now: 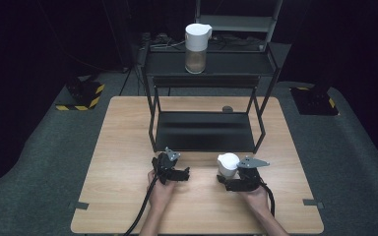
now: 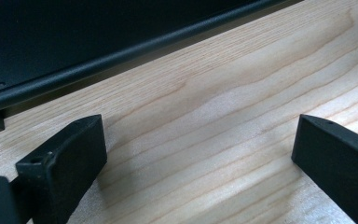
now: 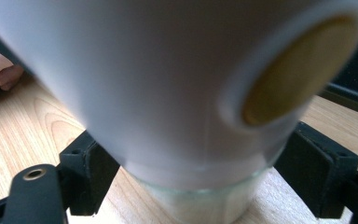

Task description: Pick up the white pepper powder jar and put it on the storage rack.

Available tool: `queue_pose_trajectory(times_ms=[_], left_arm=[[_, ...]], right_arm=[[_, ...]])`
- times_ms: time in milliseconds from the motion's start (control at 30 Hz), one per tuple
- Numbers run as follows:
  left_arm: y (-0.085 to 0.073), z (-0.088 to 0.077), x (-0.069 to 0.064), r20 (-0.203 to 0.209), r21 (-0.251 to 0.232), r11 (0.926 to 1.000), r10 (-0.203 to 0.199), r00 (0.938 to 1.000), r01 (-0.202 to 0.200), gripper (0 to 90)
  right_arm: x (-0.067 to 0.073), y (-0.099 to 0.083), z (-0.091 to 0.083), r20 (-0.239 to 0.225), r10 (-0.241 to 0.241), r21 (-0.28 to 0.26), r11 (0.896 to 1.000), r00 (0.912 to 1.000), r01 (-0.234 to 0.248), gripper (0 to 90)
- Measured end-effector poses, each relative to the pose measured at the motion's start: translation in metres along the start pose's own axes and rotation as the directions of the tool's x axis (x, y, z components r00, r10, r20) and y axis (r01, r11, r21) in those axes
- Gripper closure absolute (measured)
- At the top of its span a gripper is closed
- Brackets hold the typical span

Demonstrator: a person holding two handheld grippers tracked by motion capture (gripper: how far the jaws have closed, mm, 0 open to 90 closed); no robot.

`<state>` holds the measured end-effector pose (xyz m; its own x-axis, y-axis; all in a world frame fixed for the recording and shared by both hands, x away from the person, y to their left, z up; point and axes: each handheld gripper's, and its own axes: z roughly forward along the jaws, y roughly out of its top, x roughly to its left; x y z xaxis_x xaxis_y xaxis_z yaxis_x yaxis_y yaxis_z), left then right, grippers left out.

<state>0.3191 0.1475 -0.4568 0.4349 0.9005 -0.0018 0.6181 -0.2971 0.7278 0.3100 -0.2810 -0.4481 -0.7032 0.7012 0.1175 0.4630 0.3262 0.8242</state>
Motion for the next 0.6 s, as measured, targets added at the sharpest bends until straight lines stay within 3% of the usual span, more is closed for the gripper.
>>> queue_pose_trajectory(times_ms=[600], left_arm=[[0.0000,0.0000,0.0000,0.000,0.000,1.0000,0.000,1.0000,0.000,3.1]], right_arm=[[0.0084,-0.0007,0.0019,0.032,-0.051,-0.020,0.998,0.9982,0.052,27.5]])
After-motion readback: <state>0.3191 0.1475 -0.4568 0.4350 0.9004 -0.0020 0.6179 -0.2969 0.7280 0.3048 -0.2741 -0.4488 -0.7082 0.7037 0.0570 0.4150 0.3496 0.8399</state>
